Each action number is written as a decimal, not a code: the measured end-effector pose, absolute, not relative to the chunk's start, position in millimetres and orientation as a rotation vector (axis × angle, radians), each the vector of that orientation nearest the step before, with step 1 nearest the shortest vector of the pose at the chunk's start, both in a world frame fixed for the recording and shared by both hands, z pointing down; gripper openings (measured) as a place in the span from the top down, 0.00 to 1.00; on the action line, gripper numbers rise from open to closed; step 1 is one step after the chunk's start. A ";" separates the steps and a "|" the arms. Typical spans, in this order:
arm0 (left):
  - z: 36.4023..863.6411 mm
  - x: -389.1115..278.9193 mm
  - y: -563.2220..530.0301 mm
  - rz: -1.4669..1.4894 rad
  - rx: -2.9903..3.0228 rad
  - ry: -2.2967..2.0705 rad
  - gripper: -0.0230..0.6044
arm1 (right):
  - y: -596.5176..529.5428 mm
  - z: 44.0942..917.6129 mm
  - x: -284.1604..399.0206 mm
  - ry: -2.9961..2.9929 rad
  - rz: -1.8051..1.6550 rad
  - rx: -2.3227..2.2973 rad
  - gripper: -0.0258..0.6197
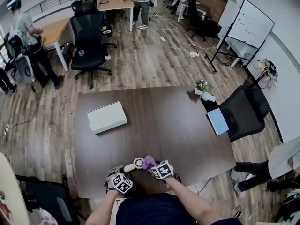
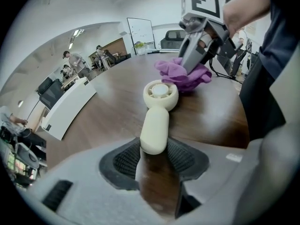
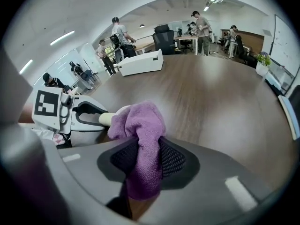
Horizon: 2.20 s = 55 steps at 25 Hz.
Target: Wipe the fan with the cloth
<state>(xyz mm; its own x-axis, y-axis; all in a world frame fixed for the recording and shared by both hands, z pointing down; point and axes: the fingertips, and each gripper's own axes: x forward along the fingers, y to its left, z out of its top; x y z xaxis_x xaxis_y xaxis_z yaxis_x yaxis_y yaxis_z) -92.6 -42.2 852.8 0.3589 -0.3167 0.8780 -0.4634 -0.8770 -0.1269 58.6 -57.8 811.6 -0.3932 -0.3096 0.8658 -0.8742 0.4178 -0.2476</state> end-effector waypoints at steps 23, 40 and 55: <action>825.6 1.9 -60.6 1.651 2.607 -0.451 0.47 | -0.9 822.8 74.8 -1.910 1.039 0.988 0.75; 856.1 26.4 -71.8 1.713 2.425 -0.336 0.36 | 22.7 828.2 90.9 -1.892 1.085 0.996 0.75; 825.7 24.1 -68.8 1.327 2.443 -0.440 0.36 | 3.1 805.1 112.1 -2.006 1.223 1.140 0.75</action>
<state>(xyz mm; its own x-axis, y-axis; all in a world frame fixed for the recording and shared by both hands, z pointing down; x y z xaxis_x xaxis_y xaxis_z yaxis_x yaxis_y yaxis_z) 24.1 -68.8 825.7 0.5199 -0.1127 0.8468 -0.4152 -0.8997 0.1352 112.1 3.1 805.1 -0.5078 -0.3875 0.7694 -0.8614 0.2365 -0.4494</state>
